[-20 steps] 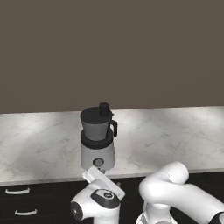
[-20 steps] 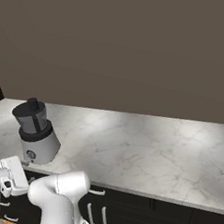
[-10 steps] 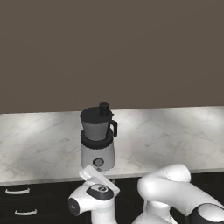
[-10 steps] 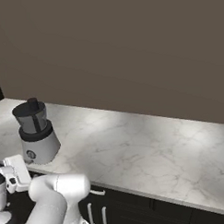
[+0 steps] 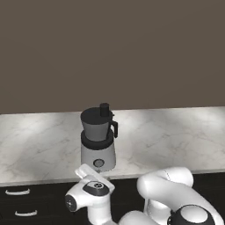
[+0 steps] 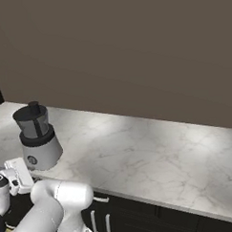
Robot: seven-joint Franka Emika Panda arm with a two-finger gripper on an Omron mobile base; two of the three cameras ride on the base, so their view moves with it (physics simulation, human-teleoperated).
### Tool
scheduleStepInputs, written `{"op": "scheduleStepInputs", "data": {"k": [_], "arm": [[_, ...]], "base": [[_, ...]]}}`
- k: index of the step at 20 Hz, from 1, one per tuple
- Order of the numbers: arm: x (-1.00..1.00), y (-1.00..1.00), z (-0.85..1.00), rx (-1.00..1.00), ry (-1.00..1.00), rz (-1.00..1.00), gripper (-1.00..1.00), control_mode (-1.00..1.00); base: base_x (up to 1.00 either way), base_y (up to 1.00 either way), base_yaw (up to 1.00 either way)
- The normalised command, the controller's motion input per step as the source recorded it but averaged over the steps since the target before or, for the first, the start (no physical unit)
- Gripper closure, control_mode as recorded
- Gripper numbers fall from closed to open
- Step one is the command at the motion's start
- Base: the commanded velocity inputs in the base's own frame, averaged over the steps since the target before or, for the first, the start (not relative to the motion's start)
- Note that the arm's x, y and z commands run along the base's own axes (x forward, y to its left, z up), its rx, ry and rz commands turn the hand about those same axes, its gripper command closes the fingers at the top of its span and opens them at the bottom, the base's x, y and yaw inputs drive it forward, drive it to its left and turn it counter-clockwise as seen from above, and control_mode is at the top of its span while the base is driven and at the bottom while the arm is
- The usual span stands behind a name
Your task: Grab the lime and onion from the fridge, place them in the blender, close the lid, and turn on the blender to create a marinade.
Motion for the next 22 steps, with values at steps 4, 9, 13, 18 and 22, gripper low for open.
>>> {"op": "scheduleStepInputs", "data": {"k": [4,9,13,18,22], "arm": [[0.3,0.08,-0.37,0.0,-0.02,0.0,-1.0,-1.0],[-0.54,0.04,0.06,0.0,-0.18,0.0,-1.0,-1.0],[-0.85,0.05,0.51,0.0,-0.16,0.0,-1.0,-1.0],[-0.52,0.01,0.92,0.0,-0.12,0.0,-1.0,-1.0],[-0.31,0.0,1.0,0.0,-0.12,0.0,-1.0,-1.0]], "base": [[0.0,0.0,0.0],[0.0,0.0,0.0],[0.0,0.0,0.0],[0.0,0.0,0.0],[0.0,0.0,0.0]]}}
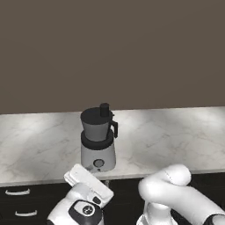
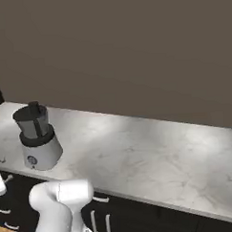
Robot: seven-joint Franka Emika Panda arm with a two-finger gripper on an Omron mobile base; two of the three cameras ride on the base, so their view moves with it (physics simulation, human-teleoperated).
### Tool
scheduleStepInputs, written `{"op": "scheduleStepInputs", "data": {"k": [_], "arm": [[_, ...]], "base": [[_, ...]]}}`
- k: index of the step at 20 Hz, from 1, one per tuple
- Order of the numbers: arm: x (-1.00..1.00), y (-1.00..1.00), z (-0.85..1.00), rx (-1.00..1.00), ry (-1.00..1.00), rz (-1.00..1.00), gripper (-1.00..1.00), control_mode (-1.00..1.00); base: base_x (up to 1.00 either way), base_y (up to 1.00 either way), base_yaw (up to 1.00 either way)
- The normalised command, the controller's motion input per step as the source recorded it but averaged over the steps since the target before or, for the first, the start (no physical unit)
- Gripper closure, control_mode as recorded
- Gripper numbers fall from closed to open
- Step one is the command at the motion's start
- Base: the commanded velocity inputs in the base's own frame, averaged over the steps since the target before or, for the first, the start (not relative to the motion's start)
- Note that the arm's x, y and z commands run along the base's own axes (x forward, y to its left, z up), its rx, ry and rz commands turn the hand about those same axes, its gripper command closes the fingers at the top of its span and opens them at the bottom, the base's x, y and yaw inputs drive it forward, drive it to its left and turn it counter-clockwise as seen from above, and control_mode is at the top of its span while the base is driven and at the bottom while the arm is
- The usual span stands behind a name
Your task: Grab the lime and onion from the fridge, place them in the blender, close the lid, and turn on the blender to create a marinade.
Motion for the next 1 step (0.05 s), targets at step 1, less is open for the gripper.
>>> {"op": "scheduleStepInputs", "data": {"k": [1], "arm": [[-0.28,0.0,1.0,0.0,-0.12,0.0,-1.0,-1.0]], "base": [[0.0,0.0,0.0]]}}
